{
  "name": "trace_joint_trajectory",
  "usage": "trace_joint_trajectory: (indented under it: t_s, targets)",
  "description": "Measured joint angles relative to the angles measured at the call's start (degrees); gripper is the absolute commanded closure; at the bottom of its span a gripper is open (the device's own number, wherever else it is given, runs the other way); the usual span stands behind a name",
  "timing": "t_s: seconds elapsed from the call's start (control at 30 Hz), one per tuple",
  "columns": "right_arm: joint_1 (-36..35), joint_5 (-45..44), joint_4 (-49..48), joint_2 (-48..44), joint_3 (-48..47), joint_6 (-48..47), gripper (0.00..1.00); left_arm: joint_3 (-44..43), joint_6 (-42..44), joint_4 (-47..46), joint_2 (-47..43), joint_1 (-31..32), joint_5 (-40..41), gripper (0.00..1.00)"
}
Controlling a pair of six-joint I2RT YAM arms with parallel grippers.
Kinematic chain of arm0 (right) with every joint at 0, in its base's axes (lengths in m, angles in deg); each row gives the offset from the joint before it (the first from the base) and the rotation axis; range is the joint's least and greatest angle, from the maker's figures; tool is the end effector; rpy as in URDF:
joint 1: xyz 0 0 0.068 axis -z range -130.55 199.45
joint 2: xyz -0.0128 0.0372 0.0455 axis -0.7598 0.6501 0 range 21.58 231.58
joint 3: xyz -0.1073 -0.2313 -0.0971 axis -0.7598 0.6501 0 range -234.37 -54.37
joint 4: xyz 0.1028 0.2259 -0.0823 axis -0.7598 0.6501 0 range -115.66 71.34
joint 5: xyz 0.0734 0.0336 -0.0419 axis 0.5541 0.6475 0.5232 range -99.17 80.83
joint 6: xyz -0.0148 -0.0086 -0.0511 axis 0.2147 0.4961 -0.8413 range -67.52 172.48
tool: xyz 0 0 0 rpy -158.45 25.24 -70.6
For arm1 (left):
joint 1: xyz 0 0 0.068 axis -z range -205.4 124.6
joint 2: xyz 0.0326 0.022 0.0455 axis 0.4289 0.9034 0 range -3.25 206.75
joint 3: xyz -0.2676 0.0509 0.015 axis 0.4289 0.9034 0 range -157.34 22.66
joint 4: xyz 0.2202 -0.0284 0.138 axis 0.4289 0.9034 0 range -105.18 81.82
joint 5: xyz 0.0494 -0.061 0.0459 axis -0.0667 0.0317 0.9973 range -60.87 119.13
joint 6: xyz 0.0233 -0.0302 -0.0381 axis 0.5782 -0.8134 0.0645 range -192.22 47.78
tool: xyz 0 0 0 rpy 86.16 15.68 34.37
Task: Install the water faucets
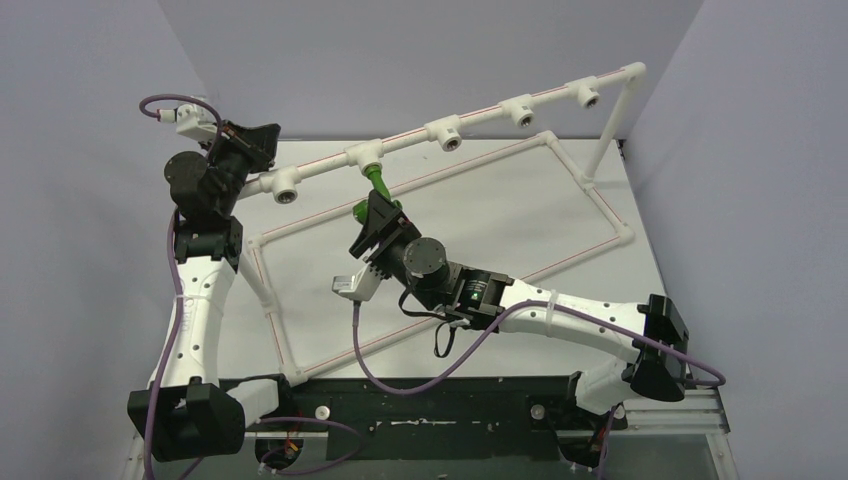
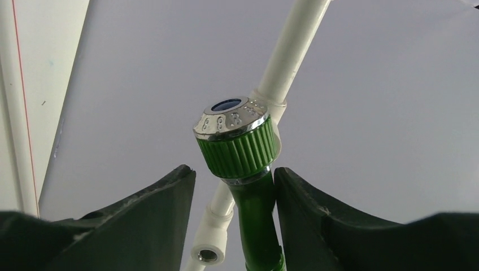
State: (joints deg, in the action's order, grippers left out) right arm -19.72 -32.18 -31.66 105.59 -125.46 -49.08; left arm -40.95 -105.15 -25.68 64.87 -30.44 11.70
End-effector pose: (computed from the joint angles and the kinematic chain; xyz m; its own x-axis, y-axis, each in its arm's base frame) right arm 0.1378 0.3227 0.3669 0.7162 -0.6534 0.2450 0.1027 -0.2486 -0.9631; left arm 0.2778 0.0138 0.4104 -0.0284 -0.5231 -0.8518 0.2352 0.8247 -0.5144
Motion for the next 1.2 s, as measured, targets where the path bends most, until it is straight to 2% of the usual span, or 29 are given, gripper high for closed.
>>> trace_joint_trajectory:
  t_s: [0.07, 0.23, 0.43, 0.63, 0.83, 1.03, 1.2]
  targets:
    - [0.13, -0.04, -1.18, 0.22, -0.02, -0.42, 0.61, 0.00, -0.09, -0.04, 0.02, 0.00, -0.02, 1.00]
    - [0.11, 0.24, -3.89, 0.22, -0.17, -1.40, 0.99, 0.00, -0.50, -0.09, 0.02, 0.00, -0.20, 1.00]
    - [0.07, 0.28, -5.35, 0.24, -0.13, 0.42, 1.00, 0.00, -0.76, -0.26, 0.11, 0.00, -0.22, 1.00]
    - [0.07, 0.96, -9.99, 0.24, 0.87, 9.35, 1.00, 0.00, -0.85, -0.26, 0.11, 0.00, -0.24, 1.00]
    - [0.09, 1.22, -20.20, 0.24, 3.65, 25.62, 1.00, 0.00, -0.92, -0.26, 0.11, 0.00, -0.42, 1.00]
    - [0.11, -0.79, -30.51, 0.24, 6.23, 46.40, 1.00, 0.00, -0.94, -0.24, 0.11, 0.00, -0.59, 1.00]
    - [0.31, -4.66, -34.40, 0.26, 6.49, 64.41, 1.00, 0.00, -1.01, -0.24, 0.11, 0.00, -0.72, 1.00]
